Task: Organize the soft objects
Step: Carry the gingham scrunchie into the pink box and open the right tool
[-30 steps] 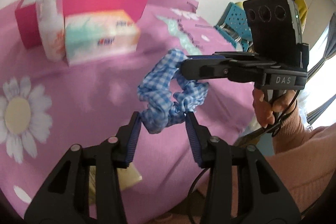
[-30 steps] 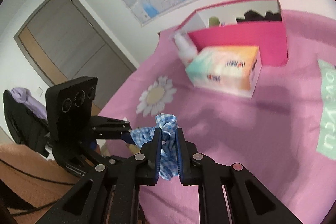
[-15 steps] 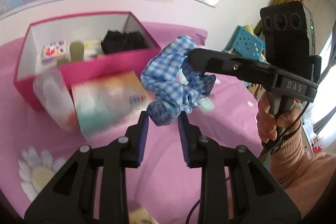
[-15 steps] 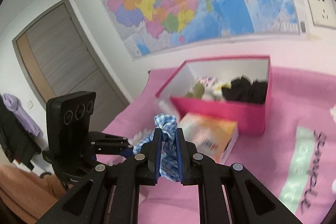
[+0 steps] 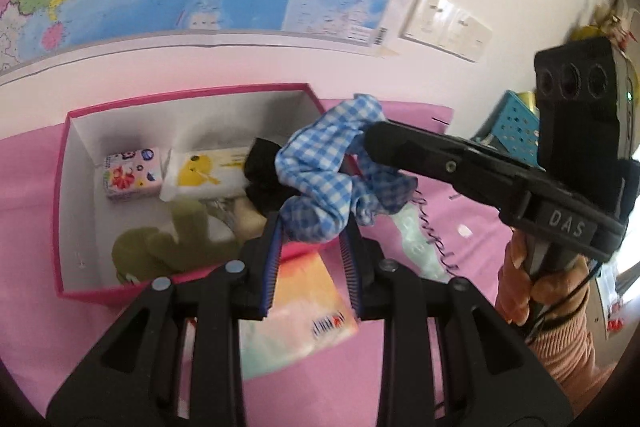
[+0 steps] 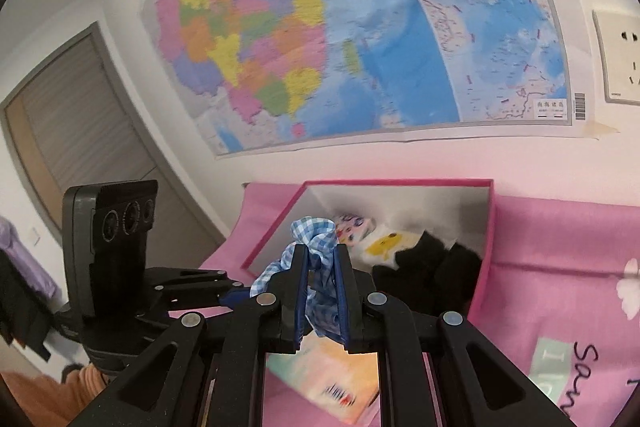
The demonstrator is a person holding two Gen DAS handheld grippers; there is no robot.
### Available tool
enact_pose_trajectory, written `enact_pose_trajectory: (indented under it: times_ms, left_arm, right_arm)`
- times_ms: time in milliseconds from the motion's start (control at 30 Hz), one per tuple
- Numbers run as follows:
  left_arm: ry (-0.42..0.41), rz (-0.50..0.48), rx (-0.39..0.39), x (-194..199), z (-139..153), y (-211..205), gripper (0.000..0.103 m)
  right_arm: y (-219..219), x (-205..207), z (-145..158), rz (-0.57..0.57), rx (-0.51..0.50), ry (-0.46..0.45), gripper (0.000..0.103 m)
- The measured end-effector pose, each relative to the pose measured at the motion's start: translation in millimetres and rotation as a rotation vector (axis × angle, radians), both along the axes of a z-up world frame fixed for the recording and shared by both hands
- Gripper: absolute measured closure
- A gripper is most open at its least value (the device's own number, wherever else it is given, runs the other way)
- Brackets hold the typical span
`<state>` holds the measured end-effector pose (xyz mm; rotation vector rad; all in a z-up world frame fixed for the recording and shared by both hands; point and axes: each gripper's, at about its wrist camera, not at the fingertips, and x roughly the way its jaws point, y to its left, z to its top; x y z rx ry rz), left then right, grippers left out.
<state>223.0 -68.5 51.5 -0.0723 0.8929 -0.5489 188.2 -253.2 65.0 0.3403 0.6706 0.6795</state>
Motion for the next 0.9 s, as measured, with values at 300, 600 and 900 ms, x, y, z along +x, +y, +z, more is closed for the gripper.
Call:
enact_pose_trajectory:
  times_ms: [300, 600, 900]
  left_arm:
    - [0.076, 0.075, 0.036, 46.2, -14.2, -5.1, 0.072]
    - [0.099, 0.144, 0.077, 61.7, -25.4, -3.3, 0.071]
    - [0.005, 0.148, 0.104, 30.4, -16.7, 7.1, 0.066]
  right_arm:
    - [-5.8, 51.1, -17.8, -0.07, -0.005, 0.064, 0.091]
    - [-10.9, 87.3, -41.2, -0.134, 0.014, 0.137, 0.089]
    - [-17.6, 93.3, -58.0, -0.251, -0.052, 0.154, 0.062]
